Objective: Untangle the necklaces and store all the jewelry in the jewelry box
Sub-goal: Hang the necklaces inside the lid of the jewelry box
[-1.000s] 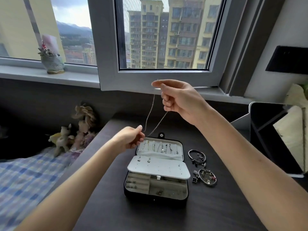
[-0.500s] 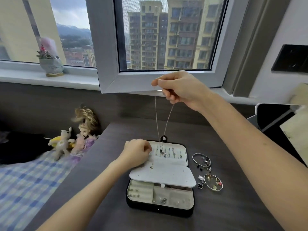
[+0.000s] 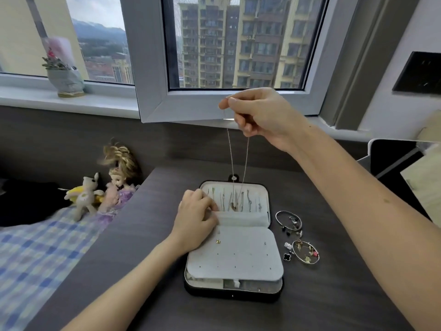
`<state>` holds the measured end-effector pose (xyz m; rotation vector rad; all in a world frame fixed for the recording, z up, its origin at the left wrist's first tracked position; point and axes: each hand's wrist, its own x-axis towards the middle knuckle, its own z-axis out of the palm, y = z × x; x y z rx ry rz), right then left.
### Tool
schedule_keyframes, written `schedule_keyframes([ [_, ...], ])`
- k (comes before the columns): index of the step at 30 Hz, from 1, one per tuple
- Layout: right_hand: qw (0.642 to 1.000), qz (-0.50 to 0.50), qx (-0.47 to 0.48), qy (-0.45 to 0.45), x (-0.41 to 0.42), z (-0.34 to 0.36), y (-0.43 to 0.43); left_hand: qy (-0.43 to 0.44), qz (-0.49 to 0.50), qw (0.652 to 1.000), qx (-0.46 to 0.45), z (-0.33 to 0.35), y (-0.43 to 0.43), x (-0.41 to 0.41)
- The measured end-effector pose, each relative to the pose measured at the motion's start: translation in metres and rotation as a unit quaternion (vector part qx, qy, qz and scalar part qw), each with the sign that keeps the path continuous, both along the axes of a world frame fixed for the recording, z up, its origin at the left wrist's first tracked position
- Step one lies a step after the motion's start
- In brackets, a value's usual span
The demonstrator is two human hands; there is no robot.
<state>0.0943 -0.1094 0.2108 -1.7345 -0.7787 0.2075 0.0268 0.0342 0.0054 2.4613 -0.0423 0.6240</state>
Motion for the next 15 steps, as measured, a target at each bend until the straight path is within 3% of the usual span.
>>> schedule_keyframes([
  [5, 1.0, 0.017, 0.016, 0.005, -0.005, 0.003, -0.001, -0.159, -0.022, 0.987, -0.03, 0.0, -0.006, -0.014],
  [15, 0.999, 0.025, -0.036, -0.003, -0.009, -0.002, -0.003, -0.189, -0.016, 0.981, -0.045, 0.0, -0.006, -0.015],
])
